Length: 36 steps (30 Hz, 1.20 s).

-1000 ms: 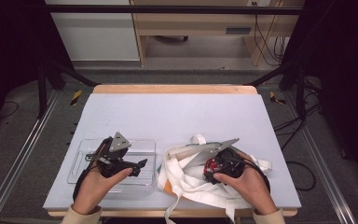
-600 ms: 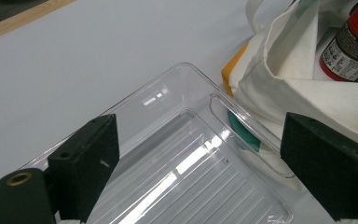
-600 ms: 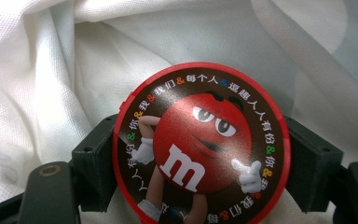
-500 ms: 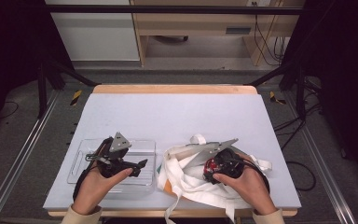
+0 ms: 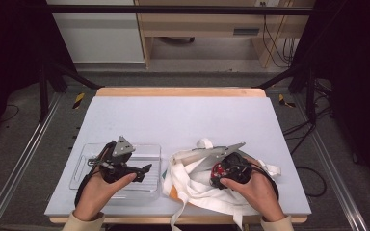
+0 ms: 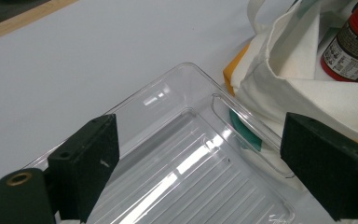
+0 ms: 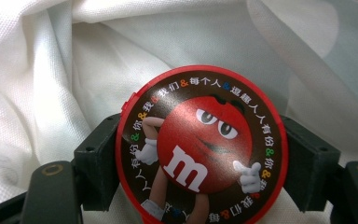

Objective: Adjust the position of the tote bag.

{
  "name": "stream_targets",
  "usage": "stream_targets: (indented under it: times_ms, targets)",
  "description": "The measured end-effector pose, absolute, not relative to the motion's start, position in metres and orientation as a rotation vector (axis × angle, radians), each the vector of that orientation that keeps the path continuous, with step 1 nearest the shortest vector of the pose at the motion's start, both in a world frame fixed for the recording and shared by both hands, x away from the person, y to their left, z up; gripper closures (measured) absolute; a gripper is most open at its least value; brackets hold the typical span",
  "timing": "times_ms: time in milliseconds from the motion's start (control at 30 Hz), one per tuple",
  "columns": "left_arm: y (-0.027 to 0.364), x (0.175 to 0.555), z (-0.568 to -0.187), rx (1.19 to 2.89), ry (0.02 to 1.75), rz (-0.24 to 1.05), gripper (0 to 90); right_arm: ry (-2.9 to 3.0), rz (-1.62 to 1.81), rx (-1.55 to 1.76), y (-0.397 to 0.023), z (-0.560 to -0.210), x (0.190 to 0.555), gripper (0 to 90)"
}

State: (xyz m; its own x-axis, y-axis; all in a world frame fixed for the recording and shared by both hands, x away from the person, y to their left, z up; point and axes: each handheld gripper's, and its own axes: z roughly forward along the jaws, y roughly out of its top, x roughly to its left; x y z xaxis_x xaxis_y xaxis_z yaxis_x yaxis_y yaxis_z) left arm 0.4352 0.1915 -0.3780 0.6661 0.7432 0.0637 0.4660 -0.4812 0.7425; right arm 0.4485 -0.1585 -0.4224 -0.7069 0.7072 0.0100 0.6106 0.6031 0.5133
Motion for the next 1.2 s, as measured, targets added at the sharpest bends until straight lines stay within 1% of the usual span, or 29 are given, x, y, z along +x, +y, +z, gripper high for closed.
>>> stream_targets:
  times_ms: [300,900,1000,1200]
  targets:
    - [0.196,0.436,-0.377,2.156,0.941,0.498,11.6,2.629,0.741,1.089,-0.159,-0.418,0.448,25.4]
    - [0.21,0.438,-0.372,2.141,0.973,0.522,11.6,2.566,0.791,1.041,-0.157,-0.392,0.44,25.5]
    - [0.214,0.438,-0.372,2.153,0.975,0.538,11.3,2.559,0.786,1.026,-0.156,-0.386,0.437,25.4]
    - [0.226,0.436,-0.368,2.116,1.002,0.545,10.8,2.55,0.826,0.968,-0.15,-0.366,0.428,25.5]
